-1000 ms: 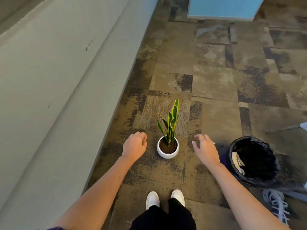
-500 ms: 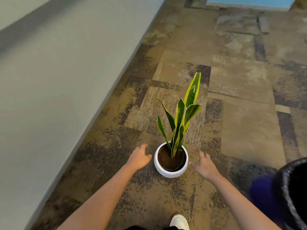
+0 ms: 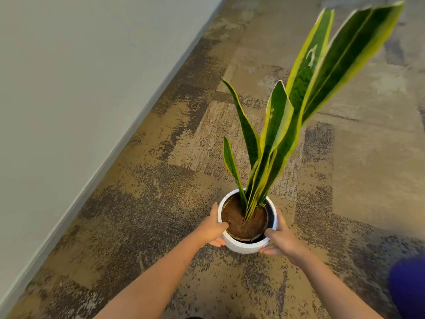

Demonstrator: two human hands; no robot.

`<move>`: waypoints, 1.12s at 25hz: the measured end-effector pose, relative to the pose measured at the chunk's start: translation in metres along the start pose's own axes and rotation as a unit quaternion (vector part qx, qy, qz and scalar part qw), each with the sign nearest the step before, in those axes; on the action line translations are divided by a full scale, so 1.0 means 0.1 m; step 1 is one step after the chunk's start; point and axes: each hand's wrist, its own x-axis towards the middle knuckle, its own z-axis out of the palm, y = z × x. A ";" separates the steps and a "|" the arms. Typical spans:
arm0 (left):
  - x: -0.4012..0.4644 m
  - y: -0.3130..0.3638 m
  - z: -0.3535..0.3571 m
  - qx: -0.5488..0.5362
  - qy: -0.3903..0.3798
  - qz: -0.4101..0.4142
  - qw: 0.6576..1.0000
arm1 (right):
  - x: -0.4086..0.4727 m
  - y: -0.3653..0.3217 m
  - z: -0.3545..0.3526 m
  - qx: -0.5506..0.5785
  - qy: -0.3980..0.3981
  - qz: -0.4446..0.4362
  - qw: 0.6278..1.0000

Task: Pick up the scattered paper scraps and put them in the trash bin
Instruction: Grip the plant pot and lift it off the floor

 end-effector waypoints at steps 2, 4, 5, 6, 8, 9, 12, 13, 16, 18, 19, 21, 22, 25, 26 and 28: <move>0.04 0.00 0.03 0.013 0.012 0.001 1.000 | 0.04 0.02 0.04 0.019 0.018 0.001 1.000; 0.05 0.03 0.07 0.040 0.046 0.003 0.998 | 0.06 0.01 0.08 0.019 0.048 -0.007 0.999; 0.05 0.05 0.09 0.059 0.071 0.005 0.996 | 0.06 0.02 0.09 0.021 0.059 -0.011 0.998; 0.04 0.06 0.11 0.077 0.094 0.006 0.993 | 0.05 0.02 0.11 0.026 0.067 -0.014 0.997; 0.01 0.10 0.12 0.099 0.120 0.008 0.988 | 0.03 0.03 0.12 0.037 0.070 -0.014 0.997; -0.03 0.11 0.12 0.101 0.123 0.009 0.987 | 0.00 0.01 0.12 0.042 0.070 -0.013 0.997; -0.23 0.20 0.07 0.077 0.113 0.008 0.991 | -0.17 -0.10 0.11 0.051 0.068 -0.015 0.996; -0.33 0.25 0.03 0.070 0.113 0.007 0.991 | -0.26 -0.17 0.09 0.049 0.065 -0.014 0.997; -0.66 0.44 -0.09 0.065 0.122 0.009 0.990 | -0.55 -0.44 0.02 0.036 0.056 -0.005 0.998; -0.90 0.58 -0.20 0.055 0.127 0.011 0.990 | -0.75 -0.66 -0.02 0.027 0.048 -0.008 0.998; -1.02 0.65 -0.26 0.052 0.131 0.011 0.990 | -0.84 -0.78 -0.04 0.019 0.041 -0.013 0.999; -1.22 0.75 -0.37 0.056 0.150 0.008 0.987 | -1.01 -1.01 -0.05 0.011 0.029 -0.015 0.999; -1.33 0.80 -0.44 0.053 0.161 0.005 0.986 | -1.08 -1.15 -0.05 0.006 0.025 -0.014 1.000; -1.60 0.87 -0.66 0.034 0.182 -0.005 0.983 | -1.24 -1.48 0.05 -0.014 0.005 -0.021 1.000; -1.65 0.87 -0.75 0.029 0.189 -0.004 0.982 | -1.26 -1.58 0.10 -0.016 -0.003 -0.025 1.000; -1.72 0.83 -0.94 0.024 0.200 -0.001 0.980 | -1.26 -1.72 0.26 -0.019 -0.013 -0.032 0.999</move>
